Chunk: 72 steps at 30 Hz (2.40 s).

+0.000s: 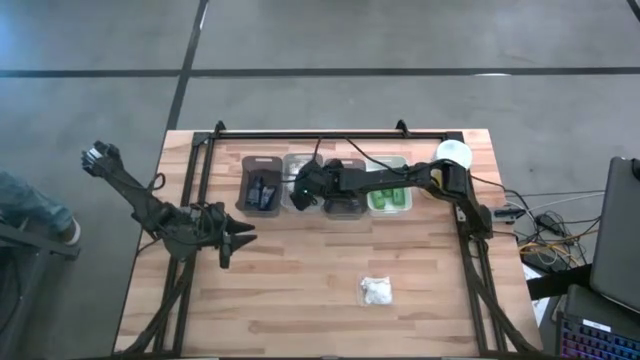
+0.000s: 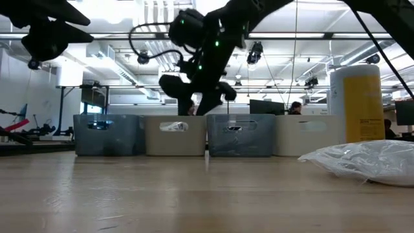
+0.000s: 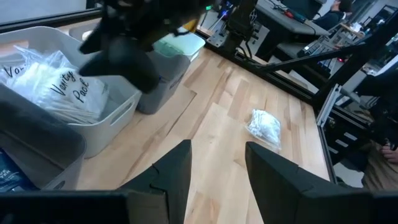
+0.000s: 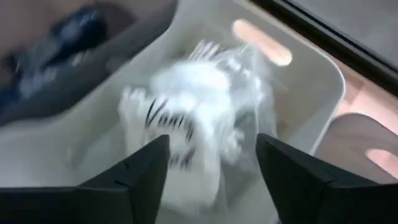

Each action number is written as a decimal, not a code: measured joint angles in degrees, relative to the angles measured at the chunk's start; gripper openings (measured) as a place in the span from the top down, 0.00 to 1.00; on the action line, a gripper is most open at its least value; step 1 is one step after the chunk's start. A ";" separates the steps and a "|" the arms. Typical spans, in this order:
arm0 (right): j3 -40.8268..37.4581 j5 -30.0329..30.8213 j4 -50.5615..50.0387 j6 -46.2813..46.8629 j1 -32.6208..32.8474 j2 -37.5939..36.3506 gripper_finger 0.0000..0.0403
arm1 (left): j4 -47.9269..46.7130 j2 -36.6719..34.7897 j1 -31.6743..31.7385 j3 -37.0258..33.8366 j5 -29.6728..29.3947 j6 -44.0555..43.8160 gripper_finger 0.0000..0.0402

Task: Pick & Place Travel size toiletries
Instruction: Put the white cotton pack into the gray bin

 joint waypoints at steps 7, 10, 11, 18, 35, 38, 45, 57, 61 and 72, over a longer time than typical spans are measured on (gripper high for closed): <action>4.58 -3.55 -16.26 -13.79 5.29 -4.54 0.29 | -0.60 0.09 0.00 -0.04 -0.01 0.01 0.61; 3.70 -12.87 -20.44 -14.61 7.44 -6.99 0.27 | -0.66 0.20 0.00 -0.07 0.05 0.00 0.61; 3.16 -15.39 -22.13 -13.66 8.14 -7.78 0.27 | -0.63 0.24 0.00 -0.07 0.11 0.00 0.61; -8.71 -27.29 -25.39 -3.99 12.54 -16.29 0.35 | -1.01 1.36 0.00 -0.13 1.51 -0.04 0.61; -31.15 -47.82 -6.18 1.06 23.09 -20.53 0.38 | -2.65 5.02 -0.04 -0.15 3.00 -1.27 0.61; -32.00 -47.82 -3.53 1.09 23.02 -19.59 0.35 | -2.58 5.29 -0.04 -0.15 3.02 -1.28 0.61; -35.00 -47.80 -0.57 2.32 22.83 -18.49 0.30 | -2.53 5.52 0.00 -0.15 3.19 -1.73 0.61; -30.67 -47.57 -0.14 1.24 22.86 -18.72 0.24 | -2.58 5.55 0.00 -0.15 3.23 -2.78 0.61; -30.37 -44.13 -1.67 0.23 22.86 -18.72 0.25 | -2.58 5.55 0.00 -0.15 3.21 -2.80 0.61; -32.84 -46.80 -2.34 -5.16 22.90 -15.75 0.30 | -2.44 5.53 -0.01 -0.15 3.60 -3.17 0.61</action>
